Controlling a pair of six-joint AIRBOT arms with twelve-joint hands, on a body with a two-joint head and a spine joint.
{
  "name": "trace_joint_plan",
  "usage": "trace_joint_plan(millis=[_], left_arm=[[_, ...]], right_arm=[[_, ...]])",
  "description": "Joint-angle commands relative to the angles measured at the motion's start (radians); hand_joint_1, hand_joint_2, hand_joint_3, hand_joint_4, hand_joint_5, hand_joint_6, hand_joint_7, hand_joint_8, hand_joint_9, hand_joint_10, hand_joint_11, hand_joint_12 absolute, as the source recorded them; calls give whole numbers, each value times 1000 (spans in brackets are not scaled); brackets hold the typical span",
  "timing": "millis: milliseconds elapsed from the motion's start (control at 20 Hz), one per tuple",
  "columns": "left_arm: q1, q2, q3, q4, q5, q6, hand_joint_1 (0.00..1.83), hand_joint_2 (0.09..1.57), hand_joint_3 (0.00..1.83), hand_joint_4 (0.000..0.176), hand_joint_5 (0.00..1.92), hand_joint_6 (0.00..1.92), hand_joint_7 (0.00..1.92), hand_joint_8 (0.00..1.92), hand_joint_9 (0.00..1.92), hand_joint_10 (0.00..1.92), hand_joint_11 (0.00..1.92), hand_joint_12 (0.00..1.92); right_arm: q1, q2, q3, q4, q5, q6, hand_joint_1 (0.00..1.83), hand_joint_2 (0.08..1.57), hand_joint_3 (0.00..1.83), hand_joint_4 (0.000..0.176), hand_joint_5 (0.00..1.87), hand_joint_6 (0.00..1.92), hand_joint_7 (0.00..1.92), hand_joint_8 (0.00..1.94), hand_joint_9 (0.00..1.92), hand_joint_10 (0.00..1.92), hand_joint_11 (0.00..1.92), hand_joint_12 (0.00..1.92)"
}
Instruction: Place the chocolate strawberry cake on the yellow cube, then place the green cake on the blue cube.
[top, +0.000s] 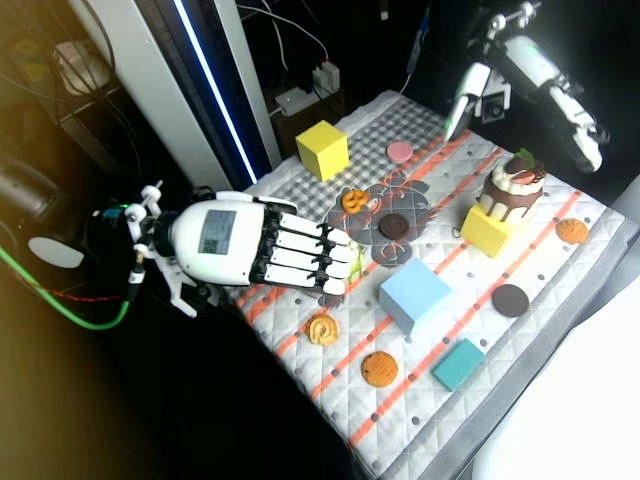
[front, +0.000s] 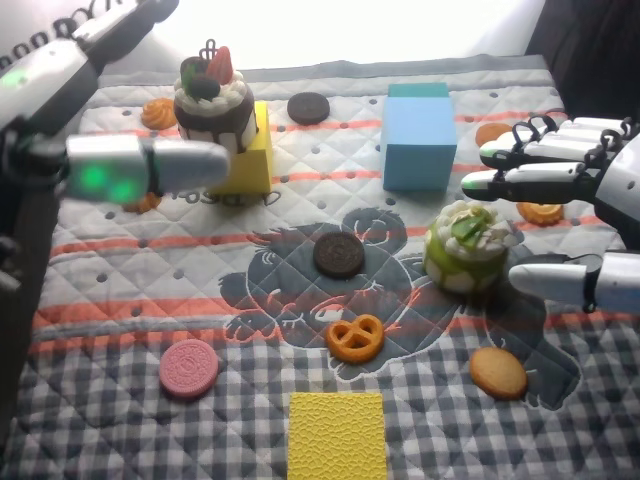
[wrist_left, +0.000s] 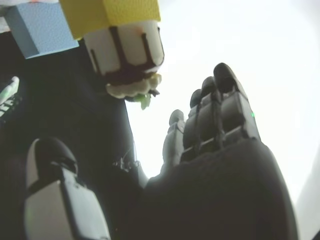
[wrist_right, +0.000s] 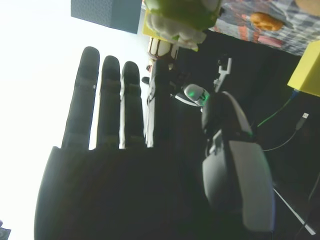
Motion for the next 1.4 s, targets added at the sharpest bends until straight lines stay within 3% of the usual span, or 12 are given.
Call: trace_joint_plan(millis=[0,150,350,550,750,900,1000,1050,1100,1150,1250,1350], left_arm=[[30,42,-40,36,-194,-7,612,768,1,176,0,0,0,0,0,0,0,0],[139,122,-147,53,-310,-7,596,763,0,176,0,0,0,0,0,0,0,0],[245,156,-227,68,-439,-7,706,811,15,176,0,0,0,0,0,0,0,0],[252,149,-229,59,-448,-7,722,810,11,176,0,0,0,0,0,0,0,0],[260,148,-228,46,-449,-7,758,814,9,176,0,0,0,0,0,0,0,0],[260,146,-228,46,-456,-8,744,815,8,176,0,0,0,0,0,0,0,0],[260,146,-229,46,-456,-8,764,824,11,175,0,0,0,0,0,0,0,0],[261,146,-229,46,-457,-8,757,826,11,174,0,0,0,0,0,0,0,0],[263,146,-229,44,-459,-8,750,833,13,173,0,0,0,0,0,0,0,0],[265,146,-230,42,-460,-8,724,831,11,175,0,0,0,0,0,0,0,0],[270,146,-231,37,-463,-8,715,833,10,176,0,0,0,0,0,0,0,0],[279,145,-233,31,-469,-8,744,834,7,176,0,0,0,0,0,0,0,0]], right_arm=[[23,-11,9,19,110,4,583,1156,0,62,478,0,332,0,302,1,221,347],[53,-35,31,17,64,4,772,1106,1,61,471,2,333,0,272,0,11,715],[94,-70,72,7,-22,4,785,1091,3,89,466,1,347,2,319,6,65,841],[125,-96,99,-19,-86,4,749,1099,0,84,462,0,349,0,322,3,3,981],[143,-110,105,-45,-107,4,824,1078,0,140,413,4,401,6,400,11,0,1028],[148,-120,109,-54,-123,4,862,1068,0,101,477,3,522,7,624,49,125,1219],[149,-121,108,-56,-125,4,1078,1061,0,2,651,15,766,54,933,168,337,1256],[149,-121,106,-56,-124,4,1162,1072,0,0,720,23,831,92,886,480,471,1345],[149,-121,104,-57,-124,4,1296,1150,2,0,806,23,833,1007,772,945,382,1515],[149,-116,100,-57,-124,4,1241,1206,0,0,783,830,816,1401,769,1315,589,1638],[149,-96,89,-56,-103,4,1200,1227,0,0,780,1096,778,1502,764,1383,533,1592],[151,-61,68,-51,-28,4,1225,1185,0,0,847,986,863,1390,809,1335,730,1663]])
